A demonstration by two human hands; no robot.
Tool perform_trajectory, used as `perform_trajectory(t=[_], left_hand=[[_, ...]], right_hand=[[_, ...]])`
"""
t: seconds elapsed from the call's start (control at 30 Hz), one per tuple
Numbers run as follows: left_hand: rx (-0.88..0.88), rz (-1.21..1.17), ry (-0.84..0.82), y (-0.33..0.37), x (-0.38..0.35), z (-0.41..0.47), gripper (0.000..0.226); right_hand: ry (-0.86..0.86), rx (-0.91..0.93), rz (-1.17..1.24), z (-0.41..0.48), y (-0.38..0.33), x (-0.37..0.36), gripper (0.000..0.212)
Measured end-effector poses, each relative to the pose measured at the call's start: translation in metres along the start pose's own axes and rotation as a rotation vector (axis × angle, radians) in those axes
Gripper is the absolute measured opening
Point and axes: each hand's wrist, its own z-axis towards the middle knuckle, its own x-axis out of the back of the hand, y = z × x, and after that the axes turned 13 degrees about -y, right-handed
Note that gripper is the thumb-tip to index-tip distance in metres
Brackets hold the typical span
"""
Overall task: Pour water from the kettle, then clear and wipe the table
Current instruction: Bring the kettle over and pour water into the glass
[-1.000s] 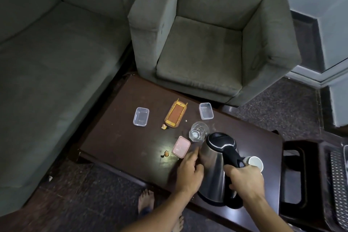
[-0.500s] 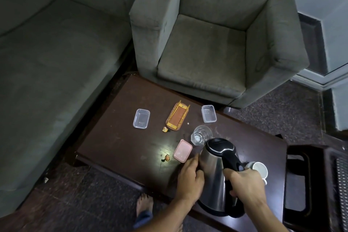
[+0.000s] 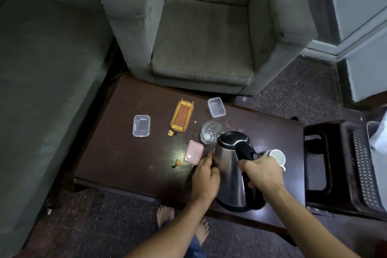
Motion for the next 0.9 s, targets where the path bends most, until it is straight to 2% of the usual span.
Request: perform_trajectory(t=[0.13,0.4,0.9], left_hand=[[0.017,0.014,0.004,0.000,-0.004,0.002,0.051],[0.054,-0.027,-0.015,0.001,-0.007,0.001,0.060],[0.074,-0.018,-0.028,0.002,-0.009,-0.001,0.057]], right_hand=[[-0.001,0.005,-0.021,0.001,-0.001,0.003,0.025],[-0.009,-0.022,-0.083,0.006,-0.001,0.004,0.025],[-0.033,-0.037,-0.154,0.011,-0.005,0.012,0.026]])
